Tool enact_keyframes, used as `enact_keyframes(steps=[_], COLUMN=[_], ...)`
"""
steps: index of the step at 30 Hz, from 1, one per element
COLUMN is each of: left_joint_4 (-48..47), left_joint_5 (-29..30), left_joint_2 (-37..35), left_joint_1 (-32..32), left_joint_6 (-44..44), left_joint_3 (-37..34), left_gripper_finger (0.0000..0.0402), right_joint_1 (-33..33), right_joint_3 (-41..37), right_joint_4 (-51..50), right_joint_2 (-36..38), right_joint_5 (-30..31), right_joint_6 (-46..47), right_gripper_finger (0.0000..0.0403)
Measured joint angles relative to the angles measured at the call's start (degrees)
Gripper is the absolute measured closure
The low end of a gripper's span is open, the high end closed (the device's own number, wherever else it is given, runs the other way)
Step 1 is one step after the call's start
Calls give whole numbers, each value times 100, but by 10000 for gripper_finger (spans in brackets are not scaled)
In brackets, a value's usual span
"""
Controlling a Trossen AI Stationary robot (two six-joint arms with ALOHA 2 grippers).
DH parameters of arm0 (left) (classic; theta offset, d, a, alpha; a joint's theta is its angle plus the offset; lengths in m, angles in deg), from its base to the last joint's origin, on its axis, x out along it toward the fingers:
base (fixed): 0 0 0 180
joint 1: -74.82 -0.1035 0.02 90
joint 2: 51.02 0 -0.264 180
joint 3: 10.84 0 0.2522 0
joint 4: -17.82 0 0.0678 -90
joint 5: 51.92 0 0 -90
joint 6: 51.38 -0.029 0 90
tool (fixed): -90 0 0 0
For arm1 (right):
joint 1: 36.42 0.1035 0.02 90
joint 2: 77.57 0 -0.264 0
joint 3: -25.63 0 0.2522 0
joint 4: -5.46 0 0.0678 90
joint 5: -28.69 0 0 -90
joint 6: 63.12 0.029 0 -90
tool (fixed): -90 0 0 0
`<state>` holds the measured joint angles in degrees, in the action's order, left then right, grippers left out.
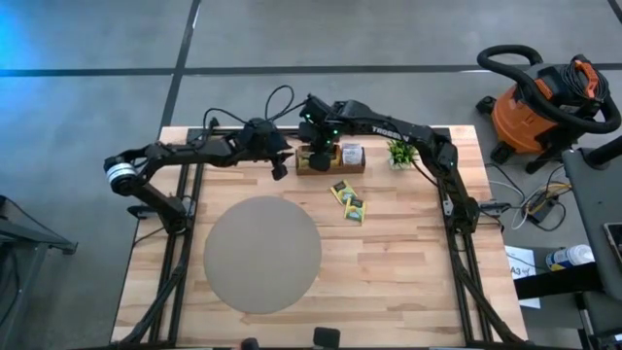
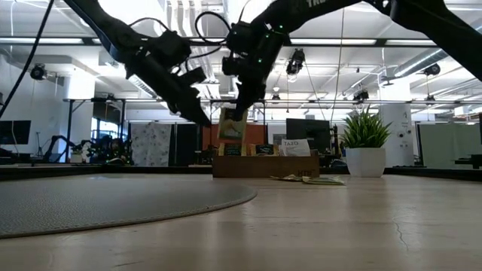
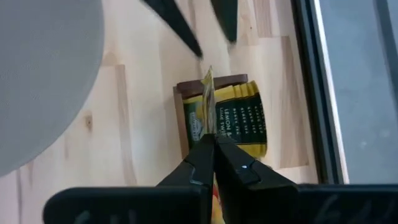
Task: Pick & Place Tea
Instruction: Put the yellow tea sachet into the left compartment of the wooden organizer
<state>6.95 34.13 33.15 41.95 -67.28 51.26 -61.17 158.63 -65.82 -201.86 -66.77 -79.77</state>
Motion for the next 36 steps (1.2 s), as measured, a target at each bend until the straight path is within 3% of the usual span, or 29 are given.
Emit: enact_keyframes(steps=[4,18,30,36], left_joint_4=[-27,47,54,52], left_joint_5=[9,18,18,18], left_joint_2=[-296,-1832,-2110,-2110], left_joint_1=[8,3,3,4], left_joint_6=[72,664,1131,1331], left_joint_3=[-199,-830,-833,-833], left_gripper_finger=[286,284,284,284], right_joint_1=[-4,-9,-4,-2], right_joint_3=[-228,-977,-1478,-1518], right_joint_4=[279,872,1511,1774], right_joint_2=[0,2,2,2], right_joint_5=[102,113,139,440], right_joint_6=[61,-187,-352,-436], right_gripper_finger=[394,394,394,394])
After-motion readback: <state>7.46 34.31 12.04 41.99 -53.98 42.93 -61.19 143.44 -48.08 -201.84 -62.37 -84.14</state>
